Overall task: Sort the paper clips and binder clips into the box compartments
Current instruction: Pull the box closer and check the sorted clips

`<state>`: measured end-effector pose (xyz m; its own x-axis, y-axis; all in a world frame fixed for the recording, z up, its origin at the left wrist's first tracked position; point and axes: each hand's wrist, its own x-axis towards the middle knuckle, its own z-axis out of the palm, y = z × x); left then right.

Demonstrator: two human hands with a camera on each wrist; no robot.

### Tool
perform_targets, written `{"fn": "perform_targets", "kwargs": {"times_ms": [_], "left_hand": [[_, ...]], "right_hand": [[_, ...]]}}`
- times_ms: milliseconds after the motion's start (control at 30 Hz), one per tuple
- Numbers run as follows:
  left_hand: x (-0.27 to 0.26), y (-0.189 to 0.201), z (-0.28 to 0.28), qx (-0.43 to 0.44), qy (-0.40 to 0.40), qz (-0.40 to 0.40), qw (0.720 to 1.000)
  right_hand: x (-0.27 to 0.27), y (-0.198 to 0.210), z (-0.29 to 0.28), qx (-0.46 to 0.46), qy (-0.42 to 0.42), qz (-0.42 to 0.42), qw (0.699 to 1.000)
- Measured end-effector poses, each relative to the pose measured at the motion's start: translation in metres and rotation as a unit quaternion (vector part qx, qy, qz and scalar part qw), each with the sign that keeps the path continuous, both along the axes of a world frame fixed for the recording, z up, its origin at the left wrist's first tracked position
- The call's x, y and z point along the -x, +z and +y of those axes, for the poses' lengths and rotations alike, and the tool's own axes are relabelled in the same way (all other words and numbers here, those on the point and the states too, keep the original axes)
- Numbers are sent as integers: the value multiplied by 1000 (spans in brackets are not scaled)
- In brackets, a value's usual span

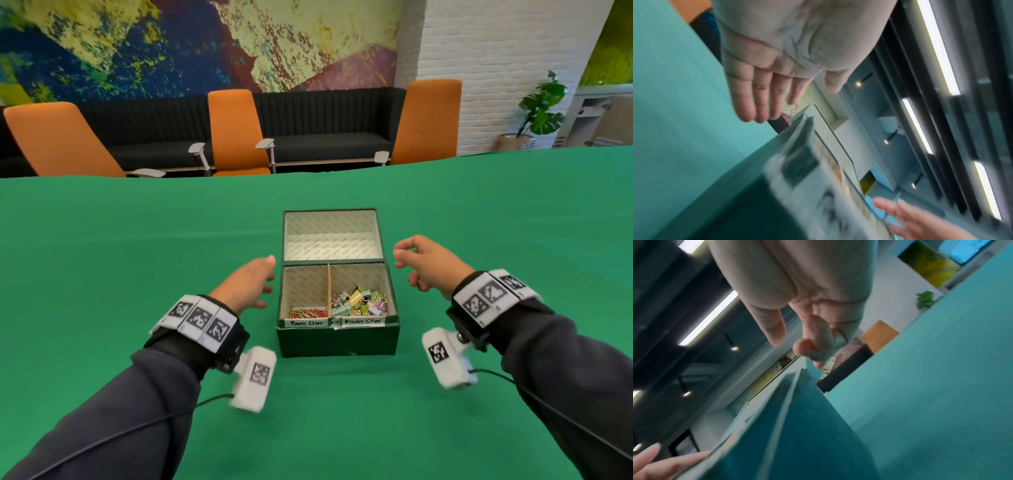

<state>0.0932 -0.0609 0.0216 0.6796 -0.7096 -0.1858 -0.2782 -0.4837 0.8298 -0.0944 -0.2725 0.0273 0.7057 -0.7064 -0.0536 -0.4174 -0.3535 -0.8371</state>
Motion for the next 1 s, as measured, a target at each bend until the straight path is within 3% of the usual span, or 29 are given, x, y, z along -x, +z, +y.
{"fn": "perform_targets", "kwargs": {"times_ms": [100, 167, 267, 433, 567, 667, 800, 1000], "left_hand": [[-11, 13, -12, 72, 38, 85, 993], [-14, 14, -17, 84, 35, 122, 988], [-17, 3, -21, 45, -42, 72, 996], [-26, -17, -23, 185, -61, 154, 969], [-26, -15, -16, 282, -45, 153, 946], [-23, -7, 3, 273, -53, 118, 953], [-11, 2, 24, 155, -128, 10, 980], [9, -12, 28, 109, -153, -131, 974]], "right_hand": [[-15, 2, -9, -135, -6, 0, 991], [-23, 0, -11, -170, 5, 19, 985], [-31, -7, -13, -143, 2, 29, 989], [-32, -14, -14, -136, 3, -87, 987], [-19, -10, -15, -97, 27, -144, 984], [3, -1, -12, -66, 40, -138, 987], [29, 2, 3, 24, 90, -72, 993], [44, -10, 29, 78, 91, -60, 991]]}}
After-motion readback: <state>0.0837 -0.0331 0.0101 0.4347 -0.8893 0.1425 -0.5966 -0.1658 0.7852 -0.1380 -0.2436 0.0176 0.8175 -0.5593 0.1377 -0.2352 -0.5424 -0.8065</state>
